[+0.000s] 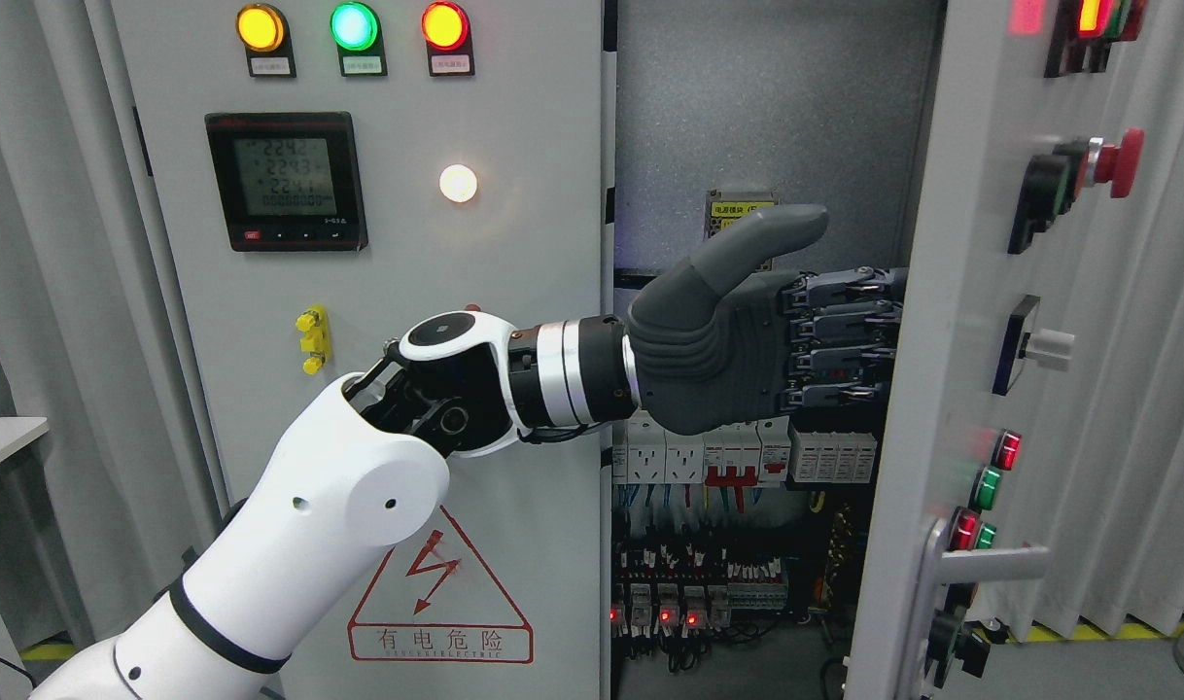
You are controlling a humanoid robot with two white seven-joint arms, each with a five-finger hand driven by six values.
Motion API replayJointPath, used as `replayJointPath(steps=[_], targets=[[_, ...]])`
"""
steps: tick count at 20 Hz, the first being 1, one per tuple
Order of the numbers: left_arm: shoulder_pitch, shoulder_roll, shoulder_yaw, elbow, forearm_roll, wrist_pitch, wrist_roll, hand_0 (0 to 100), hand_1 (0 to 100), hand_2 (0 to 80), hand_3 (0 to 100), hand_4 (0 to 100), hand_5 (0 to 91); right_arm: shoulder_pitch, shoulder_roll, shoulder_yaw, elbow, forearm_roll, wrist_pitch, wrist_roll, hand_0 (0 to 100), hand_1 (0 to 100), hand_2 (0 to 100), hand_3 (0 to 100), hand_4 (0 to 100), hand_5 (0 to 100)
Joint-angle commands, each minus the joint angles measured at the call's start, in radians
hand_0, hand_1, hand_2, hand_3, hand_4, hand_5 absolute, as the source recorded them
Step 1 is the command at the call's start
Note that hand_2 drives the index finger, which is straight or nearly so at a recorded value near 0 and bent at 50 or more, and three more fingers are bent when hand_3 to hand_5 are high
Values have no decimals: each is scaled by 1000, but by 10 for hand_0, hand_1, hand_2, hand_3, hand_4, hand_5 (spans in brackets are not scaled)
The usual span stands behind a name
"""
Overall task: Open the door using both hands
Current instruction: 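Push the silver-handled door outward with the left hand, swinging it open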
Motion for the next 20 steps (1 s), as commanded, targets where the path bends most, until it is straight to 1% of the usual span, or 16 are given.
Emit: replayJointPath(steps=[1, 3, 5, 12, 16, 20], targets=[[-23, -102, -28, -4, -1, -4, 20, 288, 0, 27, 28, 34, 0, 0, -2, 0, 18, 0, 0, 0, 218, 0, 0, 0, 0, 0], [-26, -132, -28, -4, -4, -4, 66, 288, 0, 27, 28, 34, 0, 0, 0, 0, 20, 0, 0, 0, 218, 0, 0, 0, 0, 0], [-27, -146, -28, -3, -5, -2, 83, 288, 0, 27, 28, 34, 0, 0, 0, 0, 20, 0, 0, 0, 218, 0, 0, 0, 0, 0], [-56, -146, -28, 2, -4, -2, 83, 288, 0, 27, 28, 34, 0, 0, -2, 0, 20, 0, 0, 0, 218, 0, 0, 0, 0, 0], [-75, -146, -65, -1, -2, -2, 86, 288, 0, 27, 28, 35, 0, 0, -2, 0, 20, 0, 0, 0, 218, 0, 0, 0, 0, 0], [-82, -146, -73, -3, -2, -2, 95, 288, 0, 26, 28, 35, 0, 0, -2, 0, 20, 0, 0, 0, 218, 0, 0, 0, 0, 0]])
